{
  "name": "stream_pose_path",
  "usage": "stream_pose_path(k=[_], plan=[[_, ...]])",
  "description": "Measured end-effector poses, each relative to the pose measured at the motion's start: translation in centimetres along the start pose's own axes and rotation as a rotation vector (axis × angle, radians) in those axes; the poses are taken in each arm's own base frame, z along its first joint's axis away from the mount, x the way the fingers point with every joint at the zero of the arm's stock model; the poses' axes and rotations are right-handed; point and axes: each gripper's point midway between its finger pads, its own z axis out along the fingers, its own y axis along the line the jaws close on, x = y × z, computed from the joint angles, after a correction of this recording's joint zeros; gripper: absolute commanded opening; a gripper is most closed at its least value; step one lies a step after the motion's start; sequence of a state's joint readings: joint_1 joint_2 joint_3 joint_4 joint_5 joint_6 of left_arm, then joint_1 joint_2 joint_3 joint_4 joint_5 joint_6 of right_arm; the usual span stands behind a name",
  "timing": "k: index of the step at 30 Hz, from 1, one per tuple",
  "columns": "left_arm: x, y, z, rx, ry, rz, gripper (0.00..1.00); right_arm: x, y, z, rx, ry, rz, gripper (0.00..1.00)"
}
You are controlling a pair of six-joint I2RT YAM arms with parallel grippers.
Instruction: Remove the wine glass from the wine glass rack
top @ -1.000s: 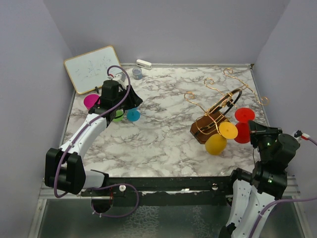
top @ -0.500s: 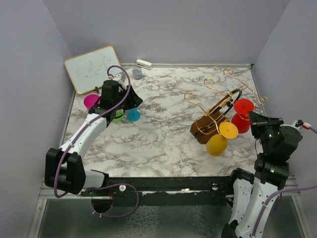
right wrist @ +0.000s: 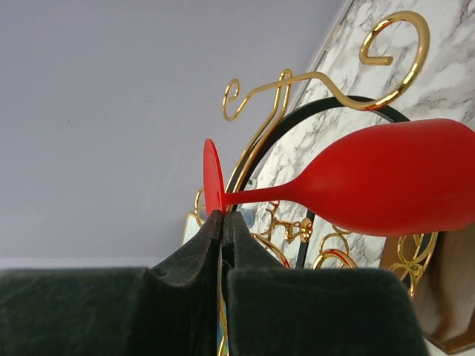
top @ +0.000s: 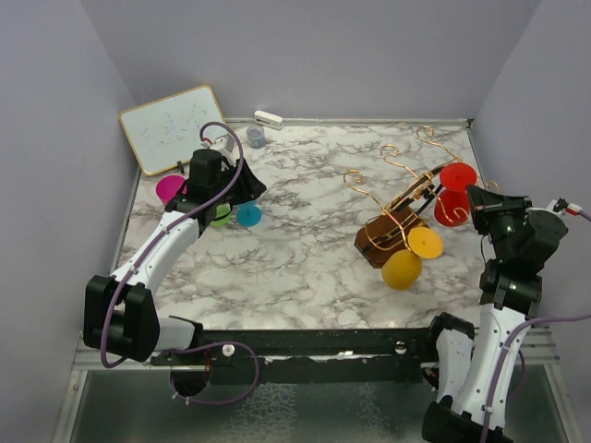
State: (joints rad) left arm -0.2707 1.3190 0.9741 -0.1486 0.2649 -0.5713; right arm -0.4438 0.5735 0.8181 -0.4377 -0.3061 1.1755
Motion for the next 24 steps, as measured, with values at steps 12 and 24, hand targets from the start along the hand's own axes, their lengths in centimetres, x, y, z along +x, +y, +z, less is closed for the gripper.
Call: stream_pose_path(k=[12,24], plan=[[0.0,0.0,0.0,0.0,0.001,0.0,0.44,-1.6,6.1,0.7,-0.134,0.025,-0.042,0.01],[0.0,0.0,0.0,-0.001,0.001,0.0,0.44,-3.1,14.3,-1.3,-0.312,0.038,-0.114,0.01]])
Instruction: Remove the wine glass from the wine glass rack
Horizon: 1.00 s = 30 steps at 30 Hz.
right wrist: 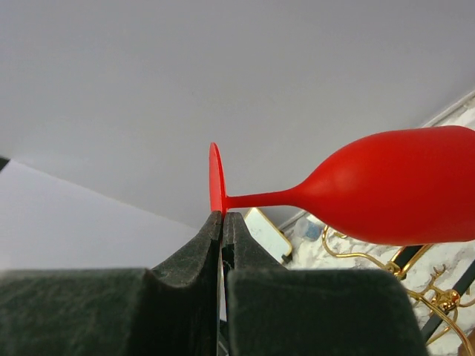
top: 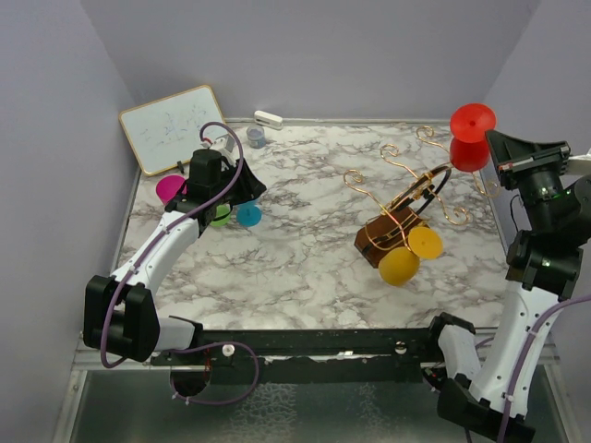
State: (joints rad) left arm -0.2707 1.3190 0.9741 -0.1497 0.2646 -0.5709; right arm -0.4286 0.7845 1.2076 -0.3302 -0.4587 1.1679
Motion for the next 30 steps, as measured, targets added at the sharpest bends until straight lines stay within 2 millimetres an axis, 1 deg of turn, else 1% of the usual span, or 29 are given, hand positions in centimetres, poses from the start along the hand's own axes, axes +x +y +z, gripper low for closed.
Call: stream_pose_path(k=[2,5,7,8,12,18,22,23,26,27,29,30], plan=[[0.0,0.0,0.0,0.0,0.0,0.0,0.44,-0.2,1.4,0.3,-0.035,0.024,-0.032,0.01],[0.0,0.0,0.0,0.0,0.0,0.0,0.44,-0.5,4.3,1.0,-0.119,0.081,-0.122,0.01],[0.0,0.0,0.0,0.0,0.0,0.0,0.44,-0.4,5.7,1.3,-0.166,0.11,-0.181,0.01],[0.0,0.0,0.0,0.0,-0.001,0.001,0.44,-0.2,6.5,1.6,-0.197,0.137,-0.218,0.01],[0.0,0.0,0.0,0.0,-0.002,0.004,0.44,1.4,8.2,2.1,-0.304,0.235,-0.32,0.01],[-0.5,-0.4,-0.7,0.007,-0.019,0.024,0.44,5.5,10.2,2.7,-0.498,0.428,-0.45,0.01],[-2.1,-1.7,-1.8,0.017,-0.03,0.033,0.44,8.4,11.5,2.8,-0.613,0.525,-0.539,0.01],[-3.5,-2.7,-2.3,0.036,-0.063,0.043,0.44,9.4,12.0,2.6,-0.649,0.551,-0.565,0.01],[-6.2,-5.0,-4.3,0.076,-0.12,0.062,0.44,12.1,13.4,1.8,-0.745,0.613,-0.63,0.01],[-7.2,-5.9,-5.2,0.093,-0.144,0.071,0.44,13.5,14.1,1.5,-0.786,0.639,-0.659,0.01],[-8.4,-7.2,-6.7,0.116,-0.176,0.082,0.44,15.8,15.0,0.9,-0.842,0.668,-0.708,0.01],[-8.9,-7.8,-7.8,0.126,-0.191,0.087,0.44,17.8,15.5,0.4,-0.876,0.692,-0.739,0.01]])
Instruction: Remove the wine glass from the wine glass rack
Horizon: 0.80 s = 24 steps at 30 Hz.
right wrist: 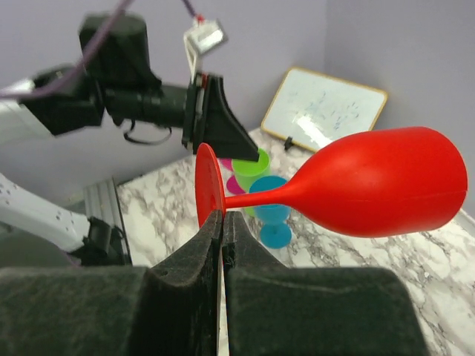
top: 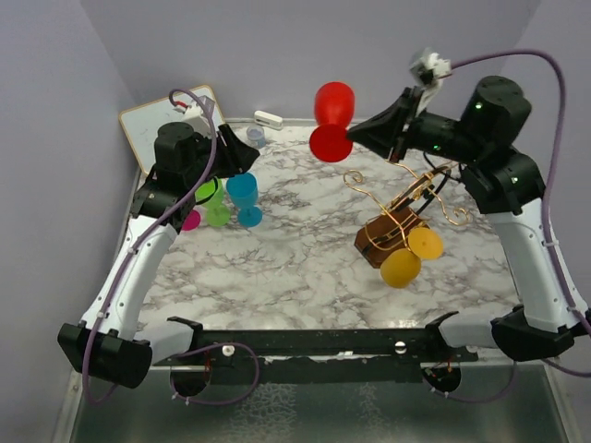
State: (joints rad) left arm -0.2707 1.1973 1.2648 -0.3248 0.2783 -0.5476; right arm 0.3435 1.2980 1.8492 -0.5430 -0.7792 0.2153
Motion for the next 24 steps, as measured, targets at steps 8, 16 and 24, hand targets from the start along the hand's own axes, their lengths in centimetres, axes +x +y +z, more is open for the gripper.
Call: stream_pose_path(k=[8,16,24], plan=[[-1.7,-2.6,-4.9,0.01,-0.021,0.0,0.45,8.8,6.2,5.6,0.009,0.2,-0.234,0.01],[-0.9,-3.3,-8.9,-0.016,0.0,-0.04,0.45,14.7,8.0,2.7,0.074,0.293,-0.39,0.01],[0.3,-3.3,-10.2,-0.024,0.024,-0.068,0.45,19.6,9.9,3.0,0.05,0.355,-0.487,0.01]])
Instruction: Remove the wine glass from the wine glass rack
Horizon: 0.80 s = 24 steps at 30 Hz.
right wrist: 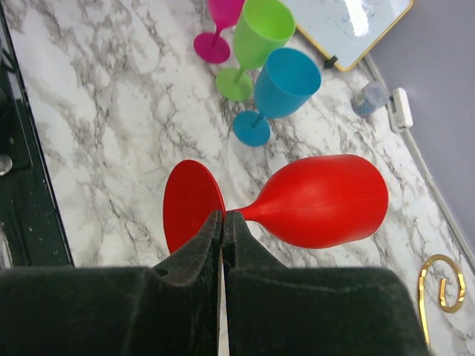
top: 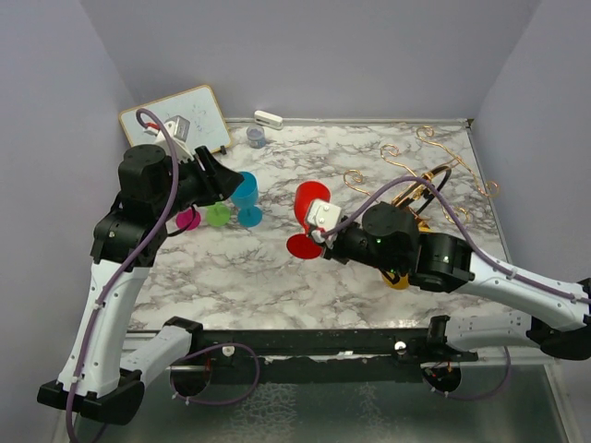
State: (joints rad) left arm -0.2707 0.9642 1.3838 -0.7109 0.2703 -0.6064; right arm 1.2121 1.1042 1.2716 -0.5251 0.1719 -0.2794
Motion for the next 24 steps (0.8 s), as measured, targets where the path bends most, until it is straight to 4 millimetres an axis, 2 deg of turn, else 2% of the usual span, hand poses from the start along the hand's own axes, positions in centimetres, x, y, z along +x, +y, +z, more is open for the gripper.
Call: stream_pose_path(k=[4,17,24], plan=[[1.1,0.3,0.1,0.001,0.04,-0.01,0.45,1.8,1.4,0.9,-0.017,0.05,-0.036,0.01],[3.6,0.3,0.0,0.055,0.114,-0.001,0.46,1.0,1.2,1.1,0.004,0.028,-0.034,0.01],[6.2,-0.6,-0.7,0.185,0.152,0.038,0.46,-0.2,0.3,0.8,0.036,0.006,-0.027,0.01]])
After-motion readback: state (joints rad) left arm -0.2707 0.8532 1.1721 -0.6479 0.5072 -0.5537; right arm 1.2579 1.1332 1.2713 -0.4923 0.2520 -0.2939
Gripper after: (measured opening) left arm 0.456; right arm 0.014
